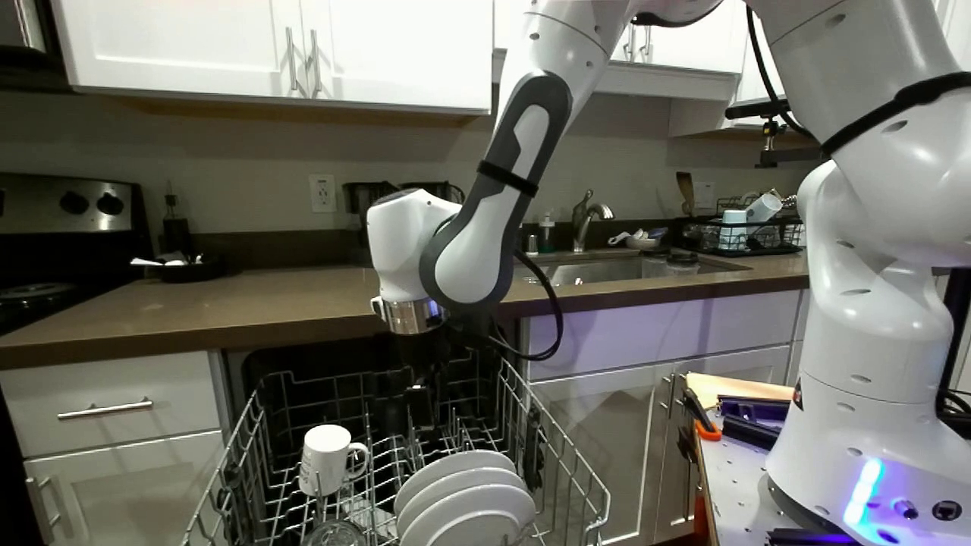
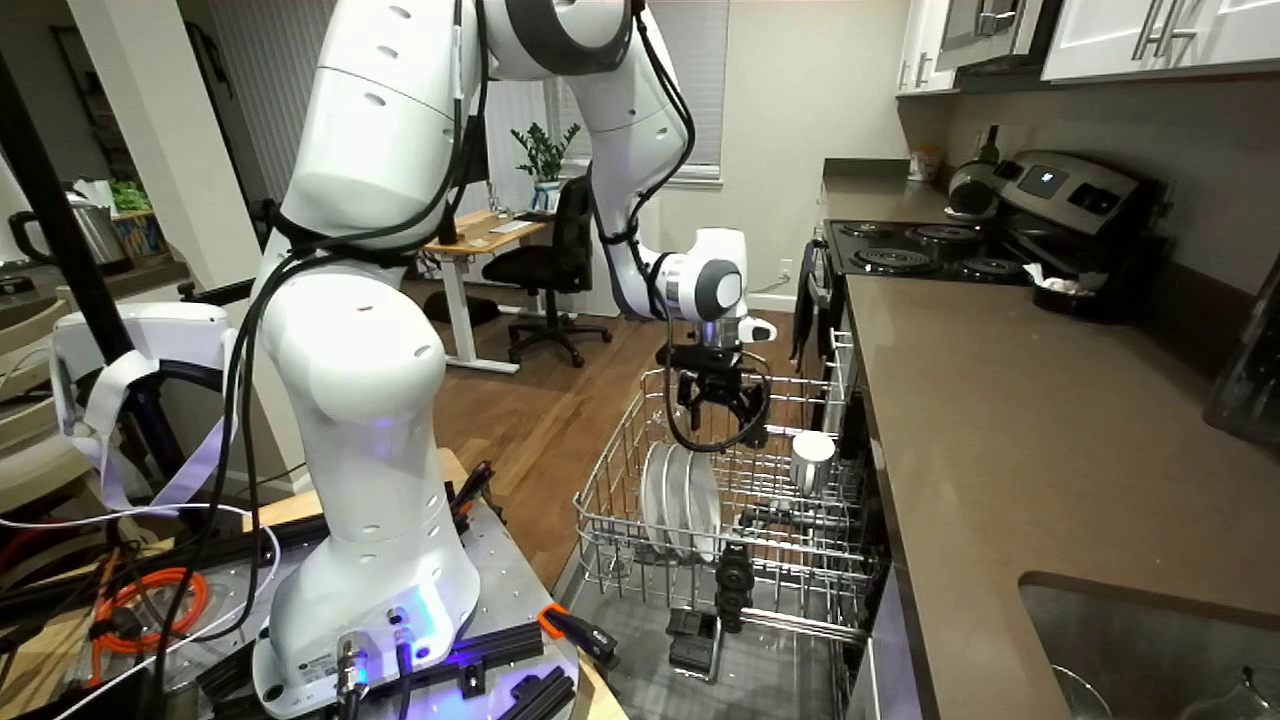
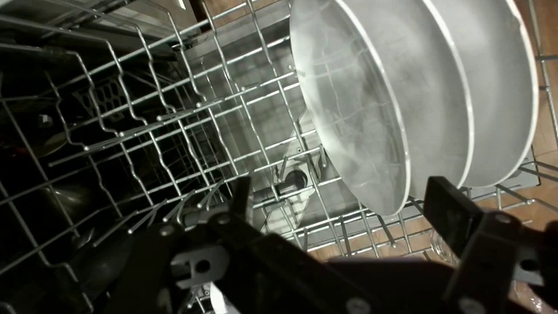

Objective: Remove the plate from the dishwasher and put it on the counter top

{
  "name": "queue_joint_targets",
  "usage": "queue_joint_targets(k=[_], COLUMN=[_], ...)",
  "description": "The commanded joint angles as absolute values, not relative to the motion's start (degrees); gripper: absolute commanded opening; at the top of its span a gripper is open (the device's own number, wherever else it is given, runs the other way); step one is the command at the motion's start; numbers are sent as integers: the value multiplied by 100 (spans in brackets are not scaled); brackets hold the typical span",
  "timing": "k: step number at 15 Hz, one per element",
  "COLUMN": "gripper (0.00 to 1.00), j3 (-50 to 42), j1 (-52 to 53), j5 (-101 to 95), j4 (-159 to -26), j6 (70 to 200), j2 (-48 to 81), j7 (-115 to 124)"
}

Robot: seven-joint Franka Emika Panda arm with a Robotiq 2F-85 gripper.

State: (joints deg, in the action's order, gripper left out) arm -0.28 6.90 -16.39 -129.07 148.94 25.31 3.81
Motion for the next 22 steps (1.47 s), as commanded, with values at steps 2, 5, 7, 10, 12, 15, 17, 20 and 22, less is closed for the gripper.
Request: queue_joint_targets(k=[2, 5, 7, 10, 12, 15, 17, 20, 22], gripper=[100, 100, 100, 100, 100, 92, 80, 59, 44], j3=[108, 139, 181, 263, 315, 408, 530, 823, 985], j1=[555, 507, 446, 330, 256, 137, 10, -291, -472], j5=[-1544, -1538, -1505, -1399, -1340, -1222, -1033, -574, -327], j4=[-12808, -12803, -12806, -12784, -12767, -12703, -12652, -12576, -12518], j6=[14773, 14708, 14711, 14675, 14681, 14697, 14727, 14796, 14822], j2=[2748, 2839, 2894, 2995, 3080, 3270, 3387, 3555, 3635], j7=[-265, -582, -757, -1009, -1150, -1301, -1454, -1786, -2011])
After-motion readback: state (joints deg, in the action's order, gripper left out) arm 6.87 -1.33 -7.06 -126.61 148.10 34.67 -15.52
